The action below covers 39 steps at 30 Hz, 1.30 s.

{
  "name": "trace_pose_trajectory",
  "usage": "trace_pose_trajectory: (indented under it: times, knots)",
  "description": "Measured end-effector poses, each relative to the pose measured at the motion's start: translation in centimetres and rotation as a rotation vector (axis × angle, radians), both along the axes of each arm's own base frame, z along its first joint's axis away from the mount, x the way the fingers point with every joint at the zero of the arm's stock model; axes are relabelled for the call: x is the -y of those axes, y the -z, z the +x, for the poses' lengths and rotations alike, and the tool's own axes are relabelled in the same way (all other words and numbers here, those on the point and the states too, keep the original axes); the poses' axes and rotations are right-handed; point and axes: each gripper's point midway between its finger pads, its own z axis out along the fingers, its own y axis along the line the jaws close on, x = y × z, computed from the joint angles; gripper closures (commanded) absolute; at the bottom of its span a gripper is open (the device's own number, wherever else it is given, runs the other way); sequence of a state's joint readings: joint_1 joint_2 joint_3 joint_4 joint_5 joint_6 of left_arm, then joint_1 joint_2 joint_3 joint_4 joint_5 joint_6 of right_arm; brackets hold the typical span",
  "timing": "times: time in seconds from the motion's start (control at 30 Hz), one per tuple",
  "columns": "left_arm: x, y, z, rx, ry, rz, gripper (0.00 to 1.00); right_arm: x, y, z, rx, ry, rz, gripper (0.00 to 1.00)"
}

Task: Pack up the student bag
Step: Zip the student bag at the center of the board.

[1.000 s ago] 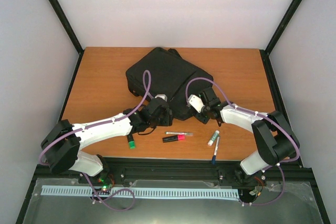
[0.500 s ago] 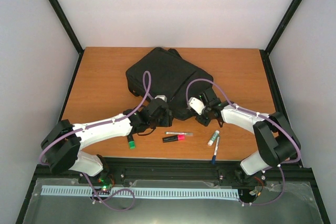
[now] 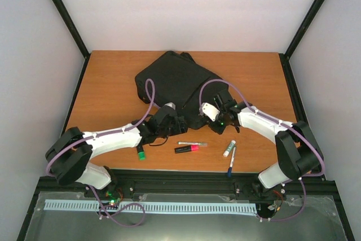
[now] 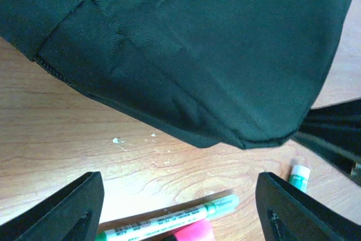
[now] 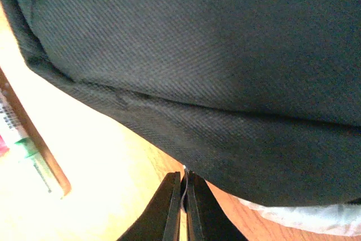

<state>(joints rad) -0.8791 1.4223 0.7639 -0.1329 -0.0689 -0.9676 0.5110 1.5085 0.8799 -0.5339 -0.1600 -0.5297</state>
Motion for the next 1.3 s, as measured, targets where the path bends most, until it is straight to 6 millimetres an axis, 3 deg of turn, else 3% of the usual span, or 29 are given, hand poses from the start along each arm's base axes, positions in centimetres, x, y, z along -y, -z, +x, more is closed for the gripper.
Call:
trace_pose_trajectory:
  times: [0.17,0.47,0.63,0.83,0.97,1.3]
  knots:
    - [1.0,0.4,0.6,-0.057,-0.061,-0.122,0.25,-0.6,-0.5,-0.3,-0.027,-0.001,0.035,0.97]
    - [3.8,1.1,1.4,-0.163,-0.138,-0.306,0.39,-1.0,-0.7,-0.6,-0.051,0.0,0.06,0.97]
    - [4.7,2.4,1.7,-0.24,-0.194,-0.361,0.53,-1.1,-0.7,-0.7,-0.058,0.002,0.069,0.97]
    - [6.0,2.5,2.6,-0.296,-0.249,-0.415,0.81,-1.1,-0.5,-0.8,-0.062,0.01,0.069,0.97]
    - [6.1,2.4,2.7,-0.314,-0.27,-0.433,0.96,-1.0,-0.3,-1.0,-0.068,0.013,0.067,0.97]
    - [4.2,0.4,1.5,-0.305,-0.281,-0.439,0.99,0.1,-0.2,-0.9,-0.08,0.029,0.055,0.97]
